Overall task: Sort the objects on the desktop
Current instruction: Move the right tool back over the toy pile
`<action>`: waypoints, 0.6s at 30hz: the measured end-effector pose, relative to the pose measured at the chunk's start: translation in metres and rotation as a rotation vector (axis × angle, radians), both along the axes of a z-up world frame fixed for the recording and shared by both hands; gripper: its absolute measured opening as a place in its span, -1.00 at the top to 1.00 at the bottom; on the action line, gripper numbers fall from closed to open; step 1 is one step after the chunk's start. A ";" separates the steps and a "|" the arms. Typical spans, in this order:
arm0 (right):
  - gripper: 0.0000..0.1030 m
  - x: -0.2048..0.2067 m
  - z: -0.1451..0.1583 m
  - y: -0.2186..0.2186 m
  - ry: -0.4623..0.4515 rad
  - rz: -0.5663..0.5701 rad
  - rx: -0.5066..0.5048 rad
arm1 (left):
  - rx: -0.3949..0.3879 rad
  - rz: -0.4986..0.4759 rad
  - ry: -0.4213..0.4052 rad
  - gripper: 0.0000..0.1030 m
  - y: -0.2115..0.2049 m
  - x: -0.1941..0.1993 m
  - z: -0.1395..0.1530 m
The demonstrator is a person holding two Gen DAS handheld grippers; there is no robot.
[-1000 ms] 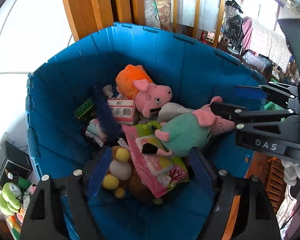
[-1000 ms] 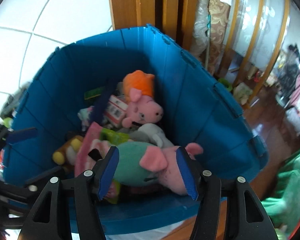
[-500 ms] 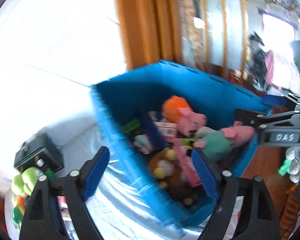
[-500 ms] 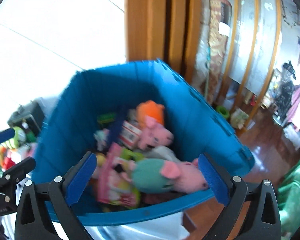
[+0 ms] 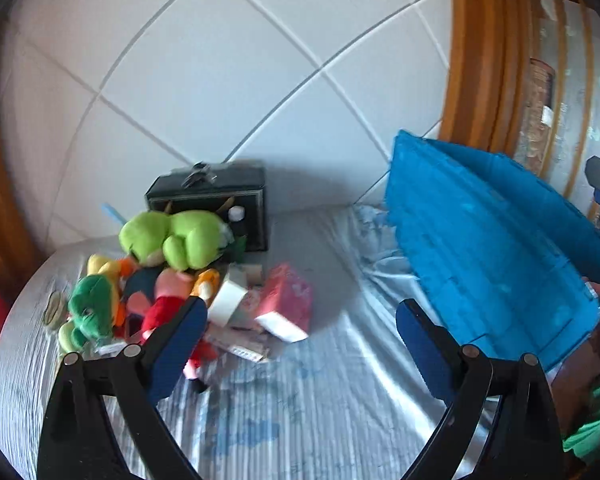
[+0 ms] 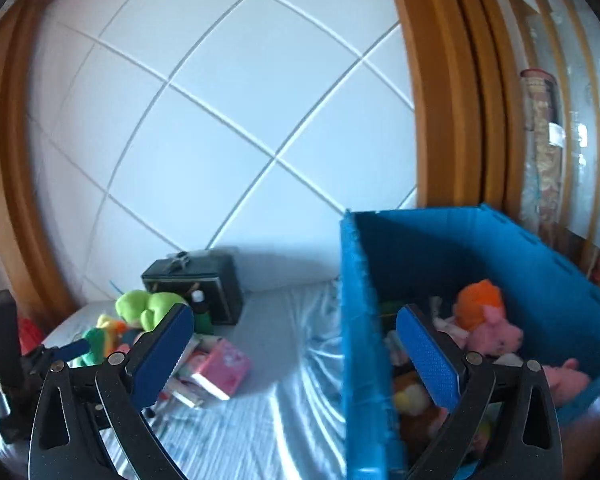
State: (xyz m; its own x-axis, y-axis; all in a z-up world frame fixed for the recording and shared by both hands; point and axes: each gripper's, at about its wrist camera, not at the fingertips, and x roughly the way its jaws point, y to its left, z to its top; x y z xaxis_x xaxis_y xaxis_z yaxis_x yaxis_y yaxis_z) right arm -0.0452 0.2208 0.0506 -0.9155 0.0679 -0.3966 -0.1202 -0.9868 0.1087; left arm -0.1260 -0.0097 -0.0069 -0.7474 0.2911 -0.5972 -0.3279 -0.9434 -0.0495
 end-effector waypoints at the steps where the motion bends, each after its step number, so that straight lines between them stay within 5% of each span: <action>1: -1.00 -0.012 -0.006 -0.011 -0.024 0.028 -0.015 | -0.012 0.022 -0.015 -0.88 -0.016 -0.006 -0.009; 11: -1.00 -0.159 -0.092 -0.105 -0.361 0.186 -0.003 | -0.064 0.335 -0.182 -0.88 -0.196 -0.101 -0.070; 18: -1.00 -0.277 -0.165 -0.169 -0.559 0.267 0.003 | -0.127 0.422 -0.301 -0.88 -0.260 -0.214 -0.107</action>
State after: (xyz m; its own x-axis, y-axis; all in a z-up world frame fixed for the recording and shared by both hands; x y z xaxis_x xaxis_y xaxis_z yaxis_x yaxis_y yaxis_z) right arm -0.3222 0.0516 -0.1142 -0.5549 -0.1329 -0.8212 0.0928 -0.9909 0.0977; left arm -0.3403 -0.2699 -0.1139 -0.5742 -0.0867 -0.8141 0.0927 -0.9949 0.0406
